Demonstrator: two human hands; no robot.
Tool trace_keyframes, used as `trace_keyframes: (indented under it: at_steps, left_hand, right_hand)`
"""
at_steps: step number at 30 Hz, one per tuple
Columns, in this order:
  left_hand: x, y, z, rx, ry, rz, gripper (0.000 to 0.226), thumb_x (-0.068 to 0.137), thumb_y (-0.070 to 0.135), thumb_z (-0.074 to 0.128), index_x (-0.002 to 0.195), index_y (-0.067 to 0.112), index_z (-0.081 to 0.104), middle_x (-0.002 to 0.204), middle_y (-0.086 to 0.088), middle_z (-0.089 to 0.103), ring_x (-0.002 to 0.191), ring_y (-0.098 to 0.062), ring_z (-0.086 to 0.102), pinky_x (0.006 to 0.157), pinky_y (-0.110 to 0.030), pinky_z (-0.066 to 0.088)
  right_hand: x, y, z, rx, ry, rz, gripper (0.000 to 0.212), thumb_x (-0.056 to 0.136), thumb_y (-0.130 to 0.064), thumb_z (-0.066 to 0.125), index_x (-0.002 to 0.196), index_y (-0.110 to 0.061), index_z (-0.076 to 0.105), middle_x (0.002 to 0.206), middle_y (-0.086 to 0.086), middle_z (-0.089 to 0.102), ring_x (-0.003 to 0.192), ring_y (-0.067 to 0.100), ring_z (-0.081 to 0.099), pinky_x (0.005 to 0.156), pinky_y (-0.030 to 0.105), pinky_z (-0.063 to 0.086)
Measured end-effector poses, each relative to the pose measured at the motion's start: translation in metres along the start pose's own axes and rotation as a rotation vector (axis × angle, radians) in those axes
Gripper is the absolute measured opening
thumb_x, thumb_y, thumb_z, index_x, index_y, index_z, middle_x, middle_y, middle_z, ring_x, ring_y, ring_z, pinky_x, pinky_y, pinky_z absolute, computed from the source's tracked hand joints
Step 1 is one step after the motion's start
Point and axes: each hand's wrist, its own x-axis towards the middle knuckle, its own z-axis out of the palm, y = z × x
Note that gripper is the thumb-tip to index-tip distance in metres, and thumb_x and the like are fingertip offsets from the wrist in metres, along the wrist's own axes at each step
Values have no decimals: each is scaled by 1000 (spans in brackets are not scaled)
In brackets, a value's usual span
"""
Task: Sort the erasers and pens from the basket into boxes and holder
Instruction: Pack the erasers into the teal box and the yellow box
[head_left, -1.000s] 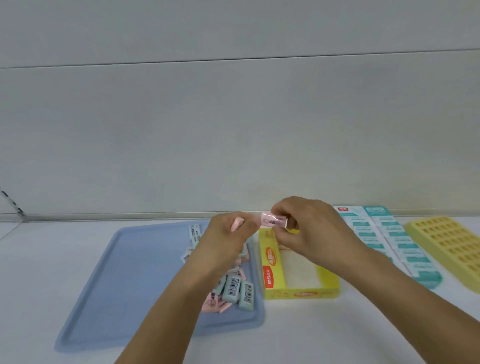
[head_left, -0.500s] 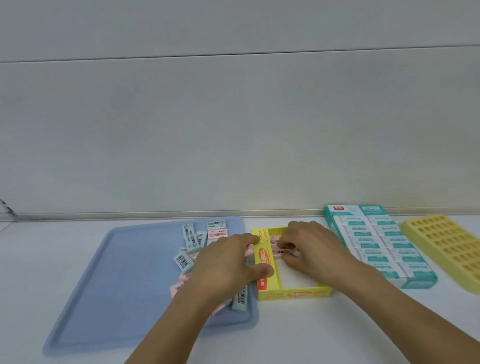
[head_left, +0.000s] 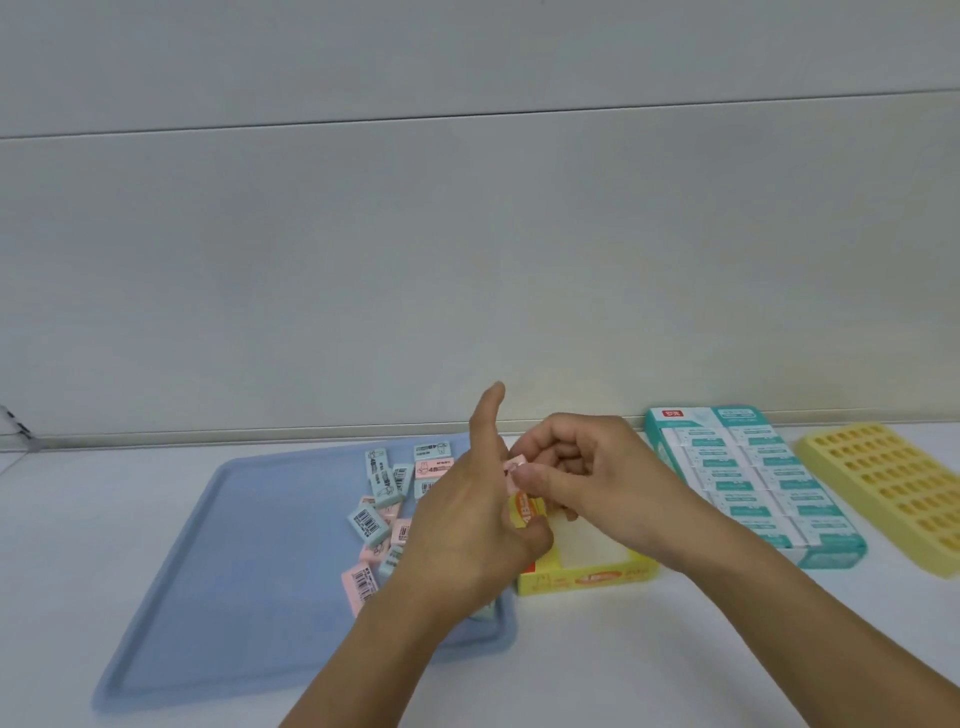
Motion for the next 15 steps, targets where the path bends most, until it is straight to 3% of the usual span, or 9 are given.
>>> trace_keyframes:
  at_steps: [3,6,9,12,15]
  left_hand:
    - [-4,-2,-6,-433,-13,-56,83,83,5,67,143,42,22,94,7,55,64,-1,57,59,-16,46]
    - [-5,-6,-12,-737,25,-164,43,85,4,70,120,22,54,95,-5,66,70,-12,65,56,-20,49]
    - [-5,-5,-15,-809,49,-186,17,86,2,67,100,8,60,77,-9,69,55,-15,59,50,-21,47]
    - [-4,-4,-13,-891,51,-208,12,86,1,68,94,7,61,76,-13,71,59,-20,64,57,-23,52]
    - [-2,-1,-9,-1010,57,-236,11,82,0,70,84,5,61,83,-19,72,70,-27,70,68,-28,59]
  right_hand:
    - [-3,5,-6,128,71,43,7,87,-3,68,93,-5,66,78,24,66,61,23,58,52,26,48]
    - [-8,9,-9,166,76,24,12,87,-1,67,96,-10,65,73,19,66,63,26,60,55,30,50]
    - [-13,8,-7,61,66,-27,21,80,0,75,95,-13,69,78,14,69,67,21,62,63,32,55]
    - [-17,5,-6,-52,132,-60,30,74,-1,80,95,-19,70,80,7,70,70,17,63,69,31,55]
    - [-17,4,-6,211,222,-8,27,74,3,77,96,-11,69,76,9,70,65,22,63,61,28,56]
